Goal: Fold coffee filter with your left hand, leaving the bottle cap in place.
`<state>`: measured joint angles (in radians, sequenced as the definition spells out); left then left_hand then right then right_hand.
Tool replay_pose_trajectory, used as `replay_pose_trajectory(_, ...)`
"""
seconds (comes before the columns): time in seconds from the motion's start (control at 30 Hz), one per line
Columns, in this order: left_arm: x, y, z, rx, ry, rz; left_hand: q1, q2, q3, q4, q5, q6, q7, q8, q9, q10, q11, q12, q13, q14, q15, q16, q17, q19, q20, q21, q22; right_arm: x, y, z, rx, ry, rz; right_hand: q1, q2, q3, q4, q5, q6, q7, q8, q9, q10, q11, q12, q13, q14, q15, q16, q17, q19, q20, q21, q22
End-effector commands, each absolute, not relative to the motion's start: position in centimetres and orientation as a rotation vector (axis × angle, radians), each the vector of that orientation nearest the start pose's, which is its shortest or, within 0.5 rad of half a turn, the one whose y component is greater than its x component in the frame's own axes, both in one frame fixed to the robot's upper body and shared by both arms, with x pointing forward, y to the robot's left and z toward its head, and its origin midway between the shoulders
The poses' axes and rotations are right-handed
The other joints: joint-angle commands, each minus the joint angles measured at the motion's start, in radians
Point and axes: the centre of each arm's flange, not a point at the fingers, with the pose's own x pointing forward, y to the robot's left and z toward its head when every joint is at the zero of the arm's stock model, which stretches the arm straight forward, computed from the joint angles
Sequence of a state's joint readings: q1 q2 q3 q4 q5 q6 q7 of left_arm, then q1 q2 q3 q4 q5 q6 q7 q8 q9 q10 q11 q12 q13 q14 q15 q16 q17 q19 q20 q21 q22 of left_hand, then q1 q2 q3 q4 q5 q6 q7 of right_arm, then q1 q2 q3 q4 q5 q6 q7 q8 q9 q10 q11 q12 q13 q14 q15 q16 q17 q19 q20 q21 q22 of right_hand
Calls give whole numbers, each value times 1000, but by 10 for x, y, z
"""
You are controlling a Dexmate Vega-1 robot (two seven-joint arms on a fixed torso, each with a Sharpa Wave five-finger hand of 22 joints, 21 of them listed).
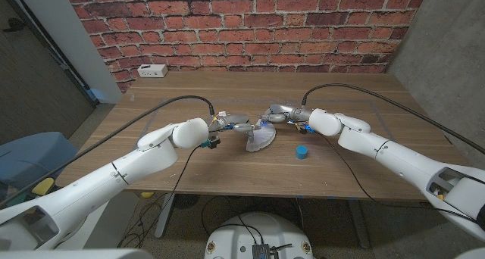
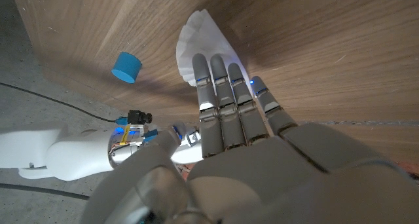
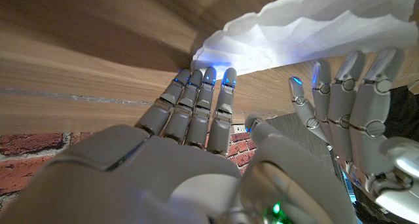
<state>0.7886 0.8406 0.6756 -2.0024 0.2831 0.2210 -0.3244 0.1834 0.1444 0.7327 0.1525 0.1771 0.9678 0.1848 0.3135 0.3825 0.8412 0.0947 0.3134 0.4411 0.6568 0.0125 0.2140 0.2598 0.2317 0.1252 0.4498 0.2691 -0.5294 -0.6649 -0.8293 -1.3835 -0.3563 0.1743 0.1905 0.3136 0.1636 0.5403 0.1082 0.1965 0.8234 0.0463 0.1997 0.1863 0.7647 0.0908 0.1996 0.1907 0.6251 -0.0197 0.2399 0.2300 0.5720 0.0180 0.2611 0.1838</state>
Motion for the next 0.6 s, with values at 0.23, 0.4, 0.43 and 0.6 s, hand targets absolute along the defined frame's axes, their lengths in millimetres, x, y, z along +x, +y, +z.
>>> replay_pose_trajectory(0.23,554,125,-32,1447,-351,-568,-47,13,-19,19,-8,-7,7,-33,-30,-1,12,-28,-32,28,7,5,-24,49,-10,20,-17,655,-165,-20,-1352,-595,480,-1,9,3,-4,4,-1,3,-4,0,1,0,0,2,10,3,0,6,14,-2,0,2)
replay_pose_trajectory(0.4,553,124,-32,1476,-330,-549,-60,12,-22,17,-8,-7,11,-44,-42,1,6,-37,-45,48,15,7,-37,97,-16,39,-25,655,-167,-19,-1328,-595,483,-1,9,3,-4,4,0,3,-3,0,0,4,-1,2,10,1,0,6,14,-2,-1,2)
replay_pose_trajectory(0.43,553,123,-33,1485,-318,-548,-62,10,-22,15,-8,-9,5,-47,-45,2,6,-39,-48,50,15,6,-41,110,-19,43,-27,656,-168,-19,-1320,-593,485,-1,9,3,-4,4,0,3,-3,0,0,4,-1,2,10,0,0,6,14,-2,-1,2)
replay_pose_trajectory(0.6,552,121,-35,1513,-300,-537,-69,8,-22,12,-8,-4,6,-52,-53,5,6,-44,-57,54,13,3,-51,148,-30,57,-33,657,-169,-20,-1318,-585,485,-1,10,3,-4,4,-1,2,-4,0,1,5,0,2,10,3,-1,6,14,-1,-1,2)
